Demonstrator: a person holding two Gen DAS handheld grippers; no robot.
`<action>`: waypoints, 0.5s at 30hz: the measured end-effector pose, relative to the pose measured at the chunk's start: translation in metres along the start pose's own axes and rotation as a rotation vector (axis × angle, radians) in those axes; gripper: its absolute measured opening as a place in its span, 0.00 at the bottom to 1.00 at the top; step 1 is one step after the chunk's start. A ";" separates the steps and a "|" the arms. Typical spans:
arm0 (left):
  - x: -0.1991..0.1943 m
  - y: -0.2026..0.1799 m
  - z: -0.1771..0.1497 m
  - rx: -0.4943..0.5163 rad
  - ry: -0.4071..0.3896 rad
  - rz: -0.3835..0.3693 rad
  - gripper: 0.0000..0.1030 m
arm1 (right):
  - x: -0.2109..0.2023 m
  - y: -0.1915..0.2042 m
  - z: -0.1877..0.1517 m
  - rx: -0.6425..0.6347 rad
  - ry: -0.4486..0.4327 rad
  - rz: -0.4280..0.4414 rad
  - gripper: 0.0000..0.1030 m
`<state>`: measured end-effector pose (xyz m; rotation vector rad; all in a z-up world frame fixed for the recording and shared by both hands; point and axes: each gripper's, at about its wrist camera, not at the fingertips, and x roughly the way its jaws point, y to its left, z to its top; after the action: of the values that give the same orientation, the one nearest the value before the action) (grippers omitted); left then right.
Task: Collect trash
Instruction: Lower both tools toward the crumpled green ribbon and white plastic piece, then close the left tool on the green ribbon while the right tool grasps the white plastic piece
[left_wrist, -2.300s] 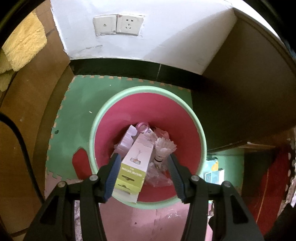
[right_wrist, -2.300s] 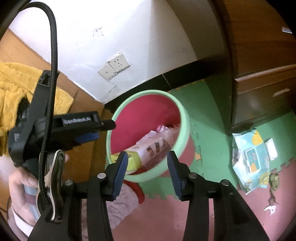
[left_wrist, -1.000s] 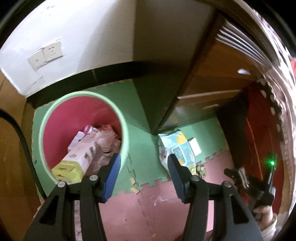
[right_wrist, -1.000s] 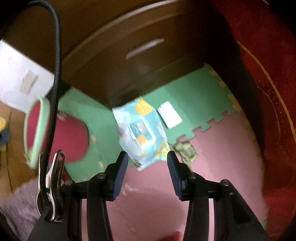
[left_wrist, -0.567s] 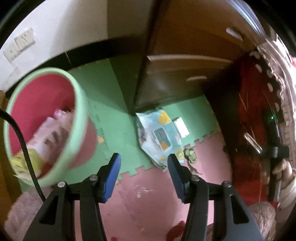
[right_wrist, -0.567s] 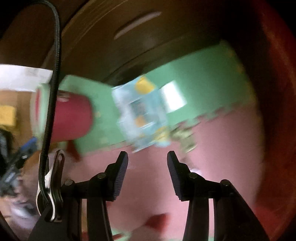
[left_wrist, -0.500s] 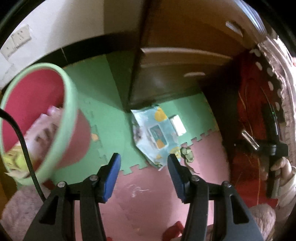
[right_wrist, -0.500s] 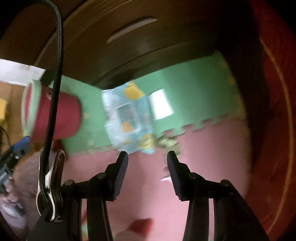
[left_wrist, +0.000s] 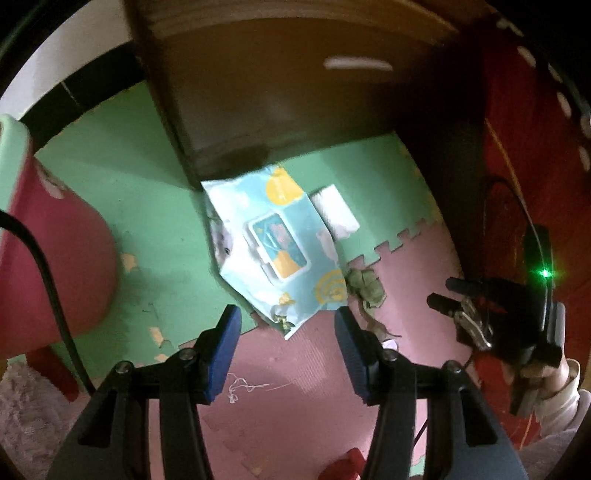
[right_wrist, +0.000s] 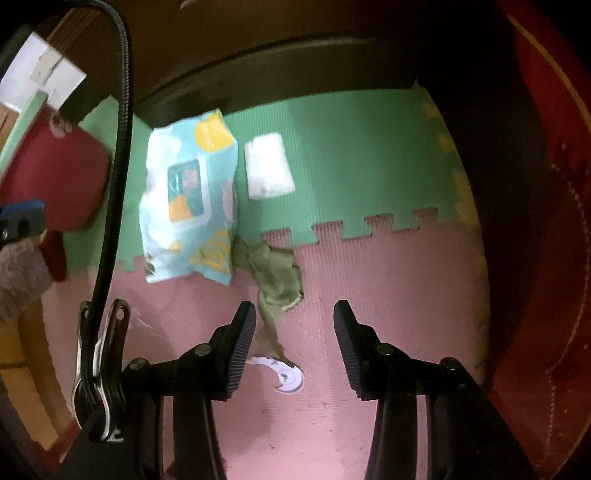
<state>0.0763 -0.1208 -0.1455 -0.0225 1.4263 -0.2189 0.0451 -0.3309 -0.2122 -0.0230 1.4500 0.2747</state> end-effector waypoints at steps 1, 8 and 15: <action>0.005 -0.002 -0.002 0.007 0.006 0.003 0.54 | 0.003 0.000 -0.004 -0.002 -0.002 -0.002 0.44; 0.036 -0.019 -0.013 0.054 0.050 0.005 0.54 | 0.023 0.001 -0.043 0.000 0.007 0.041 0.44; 0.063 -0.035 -0.022 0.090 0.094 -0.007 0.54 | 0.050 0.005 -0.076 -0.021 0.056 0.027 0.39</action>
<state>0.0581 -0.1633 -0.2052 0.0572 1.5086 -0.2923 -0.0252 -0.3310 -0.2697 -0.0280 1.5037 0.3138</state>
